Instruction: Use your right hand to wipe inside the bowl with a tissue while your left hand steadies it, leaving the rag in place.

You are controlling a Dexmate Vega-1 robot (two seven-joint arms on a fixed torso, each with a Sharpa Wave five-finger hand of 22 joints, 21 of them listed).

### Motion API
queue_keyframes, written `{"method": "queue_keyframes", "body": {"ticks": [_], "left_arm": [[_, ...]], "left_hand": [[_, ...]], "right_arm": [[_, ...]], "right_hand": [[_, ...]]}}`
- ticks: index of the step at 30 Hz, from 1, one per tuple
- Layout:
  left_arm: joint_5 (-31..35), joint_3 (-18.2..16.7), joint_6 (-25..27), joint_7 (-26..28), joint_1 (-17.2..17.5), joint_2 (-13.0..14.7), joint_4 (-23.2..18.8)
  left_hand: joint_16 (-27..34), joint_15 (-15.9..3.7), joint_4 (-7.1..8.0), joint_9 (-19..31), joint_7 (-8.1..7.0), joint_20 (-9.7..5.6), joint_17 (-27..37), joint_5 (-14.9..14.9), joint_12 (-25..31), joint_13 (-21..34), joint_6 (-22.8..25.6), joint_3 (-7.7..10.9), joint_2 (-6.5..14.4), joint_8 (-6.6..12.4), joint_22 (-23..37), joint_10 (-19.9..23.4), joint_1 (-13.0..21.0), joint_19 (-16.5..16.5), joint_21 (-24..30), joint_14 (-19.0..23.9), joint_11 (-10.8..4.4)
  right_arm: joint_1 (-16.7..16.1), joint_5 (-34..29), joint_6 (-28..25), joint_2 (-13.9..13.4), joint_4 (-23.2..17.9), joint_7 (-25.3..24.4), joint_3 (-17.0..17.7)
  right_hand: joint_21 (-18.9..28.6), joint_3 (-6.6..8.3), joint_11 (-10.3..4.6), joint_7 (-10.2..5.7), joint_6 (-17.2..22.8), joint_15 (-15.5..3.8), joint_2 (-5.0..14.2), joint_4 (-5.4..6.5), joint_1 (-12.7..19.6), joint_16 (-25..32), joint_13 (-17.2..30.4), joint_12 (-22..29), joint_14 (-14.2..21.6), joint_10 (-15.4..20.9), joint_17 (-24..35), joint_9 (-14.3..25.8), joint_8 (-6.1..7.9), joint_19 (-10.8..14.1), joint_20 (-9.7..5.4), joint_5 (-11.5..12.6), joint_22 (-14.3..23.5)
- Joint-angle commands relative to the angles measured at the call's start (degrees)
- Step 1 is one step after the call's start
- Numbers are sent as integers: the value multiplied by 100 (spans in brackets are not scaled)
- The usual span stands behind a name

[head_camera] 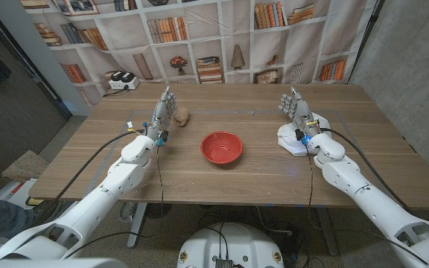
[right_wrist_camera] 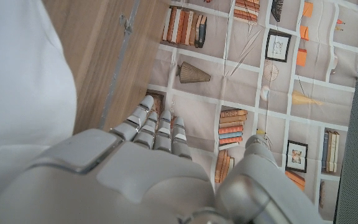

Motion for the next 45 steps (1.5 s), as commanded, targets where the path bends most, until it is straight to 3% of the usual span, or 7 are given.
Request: {"method": "queue_keyframes", "body": {"ticks": [1,11,18,30,45], "left_arm": [[107,-86,120,137,118,4,-274],[190,-207,195,234,406,164,-704],[172,-271,118,57,449,230,-760],[215,-238,56,-154,507,291,-917],[443,-237,155,127,680,362,-1302]], "left_hand": [[29,-25,6,31,-15,-8,7,32,17,16,1,32,9,31,23,-3,33,-24,30,-17,-32],[21,-14,1,31,-14,-28,8,41,12,16,45,25,34,30,24,26,56,-11,14,5,-24],[33,-15,-5,32,-7,-30,8,49,21,16,98,19,56,33,24,88,80,6,1,74,-18],[46,-22,-21,33,15,-19,7,60,40,16,253,3,83,60,24,221,128,101,1,197,1],[51,-36,-52,34,41,-15,4,77,50,16,422,6,142,84,18,351,221,172,-21,323,-17]], "right_arm": [[-146,-410,-36,367,-30,317,482],[-378,-651,136,509,-336,343,773],[-568,-761,247,490,-582,274,858],[-934,-944,404,130,-1088,67,987],[-1372,-1427,603,-333,-1543,-575,1018]], "right_hand": [[21,46,-12,3,33,-10,-4,-8,57,33,11,20,59,64,8,16,32,43,-73,40,25],[3,26,-35,-31,104,-38,1,-34,72,35,12,52,148,205,11,15,36,138,-100,26,27],[-3,23,-39,-40,139,-47,9,-46,85,46,11,59,211,249,12,15,39,180,-101,23,28],[-21,21,-78,-90,201,-101,29,-79,125,46,11,70,294,332,11,14,42,259,-122,21,29],[-47,16,-132,-152,325,-160,50,-135,192,38,11,90,408,475,9,15,54,390,-157,22,31]]}}
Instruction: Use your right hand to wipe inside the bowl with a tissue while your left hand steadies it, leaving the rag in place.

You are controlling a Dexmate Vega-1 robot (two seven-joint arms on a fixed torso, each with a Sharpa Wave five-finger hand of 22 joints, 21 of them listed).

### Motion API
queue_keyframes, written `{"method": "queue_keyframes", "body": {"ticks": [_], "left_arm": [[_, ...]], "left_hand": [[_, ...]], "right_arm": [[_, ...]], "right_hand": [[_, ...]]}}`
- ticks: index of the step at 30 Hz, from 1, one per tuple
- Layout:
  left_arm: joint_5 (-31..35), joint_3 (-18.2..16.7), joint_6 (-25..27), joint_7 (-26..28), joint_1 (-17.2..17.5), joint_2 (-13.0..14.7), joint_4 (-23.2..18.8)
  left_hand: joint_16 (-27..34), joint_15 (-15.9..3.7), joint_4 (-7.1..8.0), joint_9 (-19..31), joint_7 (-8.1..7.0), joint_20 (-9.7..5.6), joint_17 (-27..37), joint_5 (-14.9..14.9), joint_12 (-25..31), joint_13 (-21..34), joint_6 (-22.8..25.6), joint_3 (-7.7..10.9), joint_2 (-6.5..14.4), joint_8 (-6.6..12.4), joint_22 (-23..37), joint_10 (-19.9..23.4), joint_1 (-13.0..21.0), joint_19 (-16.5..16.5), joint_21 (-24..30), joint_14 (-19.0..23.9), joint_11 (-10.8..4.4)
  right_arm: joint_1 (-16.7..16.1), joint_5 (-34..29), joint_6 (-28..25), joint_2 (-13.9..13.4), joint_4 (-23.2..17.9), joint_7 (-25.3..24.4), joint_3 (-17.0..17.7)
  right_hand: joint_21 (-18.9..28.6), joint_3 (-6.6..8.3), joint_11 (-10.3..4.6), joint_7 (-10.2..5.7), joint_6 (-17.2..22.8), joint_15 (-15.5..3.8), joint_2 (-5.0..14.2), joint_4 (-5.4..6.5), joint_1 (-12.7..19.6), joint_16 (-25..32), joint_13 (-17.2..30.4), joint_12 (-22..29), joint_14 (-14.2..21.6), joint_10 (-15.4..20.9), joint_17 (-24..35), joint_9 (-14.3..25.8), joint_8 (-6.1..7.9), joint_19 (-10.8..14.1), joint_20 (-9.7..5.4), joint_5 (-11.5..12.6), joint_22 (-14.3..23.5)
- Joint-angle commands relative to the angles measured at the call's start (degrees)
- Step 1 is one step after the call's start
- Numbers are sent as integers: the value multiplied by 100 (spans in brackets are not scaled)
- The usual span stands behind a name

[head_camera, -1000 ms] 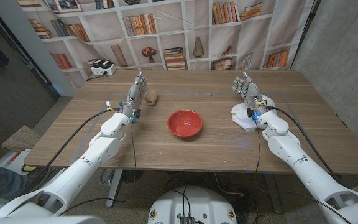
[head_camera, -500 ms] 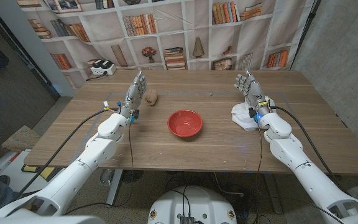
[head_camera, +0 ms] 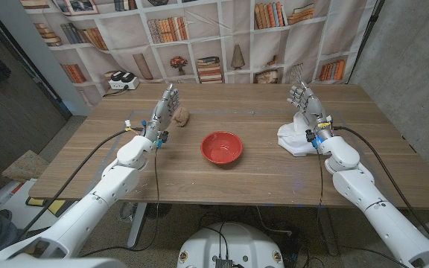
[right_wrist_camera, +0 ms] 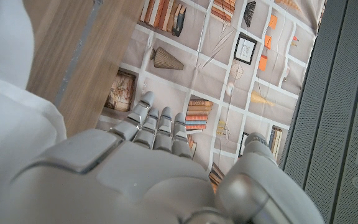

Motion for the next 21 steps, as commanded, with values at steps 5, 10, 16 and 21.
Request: {"method": "queue_keyframes", "body": {"ticks": [5,10,16,21], "left_arm": [[207,-30,173,204,179,167,-435],[188,-41,287,70,171,293,-511],[204,-101,220,60,248,339,-590],[209,-147,209,82,309,364,-646]], "left_hand": [[23,5,-68,7,45,21,4,40,54,17,135,22,46,51,19,134,133,68,-25,112,33],[20,6,-81,7,43,19,4,41,54,17,178,32,73,54,19,168,171,83,-33,137,27],[20,73,-110,7,128,12,2,40,48,16,285,50,128,63,19,234,256,167,-33,219,153],[13,74,-122,6,141,9,1,39,42,16,303,56,145,59,19,246,286,186,-36,229,166]], "right_arm": [[-503,-622,169,-470,-557,-829,31],[-607,-706,234,-526,-616,-1086,11],[-667,-760,207,-582,-652,-1342,7],[-754,-914,203,-653,-721,-1603,36]], "right_hand": [[-9,-21,-39,-38,74,-38,-1,-50,88,41,12,26,135,98,11,18,54,135,-201,22,33],[-15,-27,-42,-59,118,-44,1,-58,95,41,12,25,164,119,13,19,62,166,-207,22,34],[4,-44,-52,-97,237,-104,9,-79,107,77,13,55,373,278,17,21,75,391,-221,27,37],[-4,-44,-93,-108,300,-120,7,-97,127,73,13,67,430,346,14,22,84,444,-234,29,38]]}}
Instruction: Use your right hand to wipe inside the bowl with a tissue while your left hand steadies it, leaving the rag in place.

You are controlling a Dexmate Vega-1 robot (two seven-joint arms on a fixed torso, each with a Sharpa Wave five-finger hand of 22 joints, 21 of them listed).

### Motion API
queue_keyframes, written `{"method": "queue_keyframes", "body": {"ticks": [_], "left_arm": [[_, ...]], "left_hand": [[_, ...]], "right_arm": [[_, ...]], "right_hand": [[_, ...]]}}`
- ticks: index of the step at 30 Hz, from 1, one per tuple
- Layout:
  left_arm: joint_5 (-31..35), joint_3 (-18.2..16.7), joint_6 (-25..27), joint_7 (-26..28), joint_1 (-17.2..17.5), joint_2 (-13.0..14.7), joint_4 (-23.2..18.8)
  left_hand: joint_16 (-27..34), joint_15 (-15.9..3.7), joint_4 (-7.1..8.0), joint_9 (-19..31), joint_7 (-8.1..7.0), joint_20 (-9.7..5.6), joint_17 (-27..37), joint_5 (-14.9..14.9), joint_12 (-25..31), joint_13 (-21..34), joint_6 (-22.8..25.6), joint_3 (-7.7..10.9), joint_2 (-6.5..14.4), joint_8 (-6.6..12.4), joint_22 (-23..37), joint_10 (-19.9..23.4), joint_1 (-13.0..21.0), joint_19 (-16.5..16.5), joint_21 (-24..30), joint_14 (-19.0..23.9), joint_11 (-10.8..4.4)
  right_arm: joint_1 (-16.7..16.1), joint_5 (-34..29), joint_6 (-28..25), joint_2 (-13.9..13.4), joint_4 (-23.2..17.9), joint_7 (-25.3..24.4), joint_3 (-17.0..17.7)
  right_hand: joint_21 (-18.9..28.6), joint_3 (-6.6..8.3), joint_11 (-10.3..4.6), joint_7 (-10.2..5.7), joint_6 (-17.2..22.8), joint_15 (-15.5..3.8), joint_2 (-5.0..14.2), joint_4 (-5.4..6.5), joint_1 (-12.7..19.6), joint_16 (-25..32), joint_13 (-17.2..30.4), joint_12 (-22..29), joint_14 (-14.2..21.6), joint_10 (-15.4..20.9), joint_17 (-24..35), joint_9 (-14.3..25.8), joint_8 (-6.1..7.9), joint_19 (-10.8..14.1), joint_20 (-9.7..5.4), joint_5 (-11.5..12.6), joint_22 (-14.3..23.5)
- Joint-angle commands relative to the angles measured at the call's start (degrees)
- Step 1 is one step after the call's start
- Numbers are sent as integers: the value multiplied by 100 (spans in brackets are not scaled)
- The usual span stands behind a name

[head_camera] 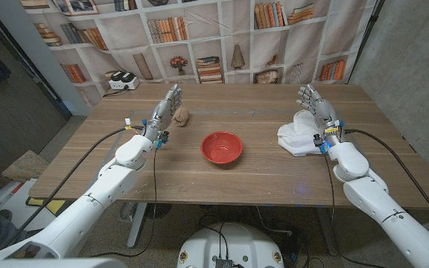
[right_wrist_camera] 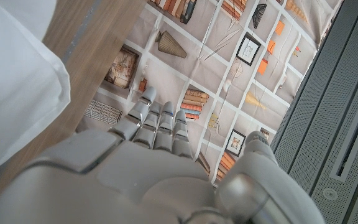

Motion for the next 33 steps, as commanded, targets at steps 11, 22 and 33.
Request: {"method": "queue_keyframes", "body": {"ticks": [11,22,33], "left_arm": [[58,-141,-63,6,188,92,-224],[15,-181,-86,16,254,49,-257],[43,-171,-37,59,310,44,-360]], "left_hand": [[-3,-23,-55,7,5,47,16,11,-17,16,82,27,55,-2,20,48,76,32,-38,24,-1],[-17,-28,-70,7,-5,60,17,0,-34,16,105,28,77,-17,22,60,121,21,-64,34,-16],[-24,-25,-80,7,-5,66,19,-9,-44,17,118,25,90,-31,23,75,149,5,-85,47,2]], "right_arm": [[-358,-591,115,-440,-218,-951,69],[-505,-852,309,-857,-221,-1081,191],[-513,-1578,294,-1088,-165,-1543,159]], "right_hand": [[-26,-4,-13,0,28,-19,-12,-76,105,4,14,0,71,38,12,24,11,106,-210,34,11],[-25,-33,-66,-72,150,-123,-46,-94,99,16,16,27,226,193,17,28,29,293,-226,58,9],[-34,-52,-126,-166,259,-250,-68,-113,103,27,17,43,387,323,18,33,39,459,-283,93,7]]}}
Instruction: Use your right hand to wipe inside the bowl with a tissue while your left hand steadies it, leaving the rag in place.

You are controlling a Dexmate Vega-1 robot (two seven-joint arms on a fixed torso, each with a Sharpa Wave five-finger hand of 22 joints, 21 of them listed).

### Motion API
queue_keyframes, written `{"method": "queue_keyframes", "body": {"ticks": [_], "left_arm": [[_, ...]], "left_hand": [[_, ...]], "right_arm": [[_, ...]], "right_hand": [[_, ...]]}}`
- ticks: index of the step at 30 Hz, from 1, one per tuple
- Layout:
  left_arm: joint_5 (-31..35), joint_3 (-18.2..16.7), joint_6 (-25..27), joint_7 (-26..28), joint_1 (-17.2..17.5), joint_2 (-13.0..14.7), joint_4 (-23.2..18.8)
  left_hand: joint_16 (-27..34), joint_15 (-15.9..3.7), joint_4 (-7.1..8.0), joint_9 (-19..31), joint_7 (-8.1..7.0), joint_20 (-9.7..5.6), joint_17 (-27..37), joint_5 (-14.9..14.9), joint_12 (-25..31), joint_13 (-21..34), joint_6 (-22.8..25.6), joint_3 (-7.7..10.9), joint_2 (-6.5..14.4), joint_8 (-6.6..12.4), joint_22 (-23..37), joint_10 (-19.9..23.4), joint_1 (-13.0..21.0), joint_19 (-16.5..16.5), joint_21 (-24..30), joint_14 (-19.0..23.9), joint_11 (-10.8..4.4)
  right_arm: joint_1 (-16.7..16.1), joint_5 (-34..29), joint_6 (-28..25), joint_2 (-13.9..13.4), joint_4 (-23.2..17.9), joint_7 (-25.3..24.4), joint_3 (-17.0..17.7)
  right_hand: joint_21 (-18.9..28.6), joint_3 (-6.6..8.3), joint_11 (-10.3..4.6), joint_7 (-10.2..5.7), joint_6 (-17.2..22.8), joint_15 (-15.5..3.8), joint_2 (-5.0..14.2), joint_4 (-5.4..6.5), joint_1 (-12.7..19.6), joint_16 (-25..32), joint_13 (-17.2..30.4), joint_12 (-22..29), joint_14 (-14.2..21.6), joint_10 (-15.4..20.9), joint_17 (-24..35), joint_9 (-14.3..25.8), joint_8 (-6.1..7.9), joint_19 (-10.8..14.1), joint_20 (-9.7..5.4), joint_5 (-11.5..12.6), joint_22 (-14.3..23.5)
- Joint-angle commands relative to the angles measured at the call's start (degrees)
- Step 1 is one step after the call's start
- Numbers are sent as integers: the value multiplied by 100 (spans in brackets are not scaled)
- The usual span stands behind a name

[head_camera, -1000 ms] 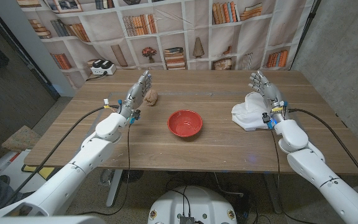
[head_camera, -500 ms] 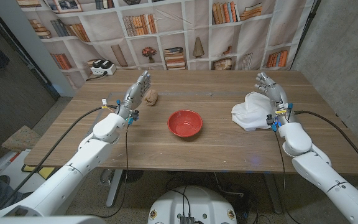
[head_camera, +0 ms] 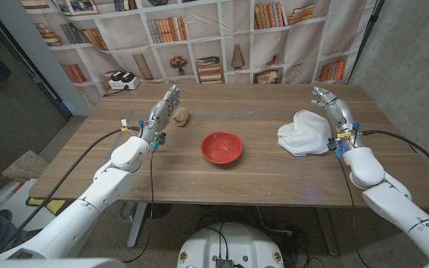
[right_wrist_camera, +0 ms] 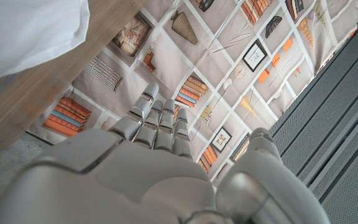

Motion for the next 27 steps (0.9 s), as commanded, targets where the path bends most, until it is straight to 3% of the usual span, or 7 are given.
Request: {"method": "queue_keyframes", "body": {"ticks": [1,14,27], "left_arm": [[8,-17,34,60,102,-16,-133],[44,-46,29,155,264,-28,-293],[69,-64,12,192,386,-40,-399]], "left_hand": [[-25,5,-32,8,22,37,18,-9,-16,17,50,24,1,-5,23,51,62,-26,-28,17,27],[-31,-6,-39,8,20,38,19,-20,-27,18,68,18,13,-17,25,65,87,-26,-43,29,0],[-38,-4,-44,9,5,46,21,-33,-39,19,77,8,23,-35,27,80,109,-37,-62,36,-9]], "right_arm": [[-54,-820,51,-268,55,-553,-1],[-153,-1831,-258,-490,-45,-1201,-41],[-537,-2576,-1221,-678,-598,-1494,108]], "right_hand": [[-33,-5,-31,-14,71,-28,-48,-35,20,26,17,43,89,104,19,34,40,87,-288,52,8],[-56,8,-77,-60,122,-87,-51,-78,85,6,18,37,147,155,13,37,37,177,-348,96,5],[-107,11,-70,-76,152,-98,-85,-128,153,-39,19,12,115,148,7,38,30,167,-357,125,3]]}}
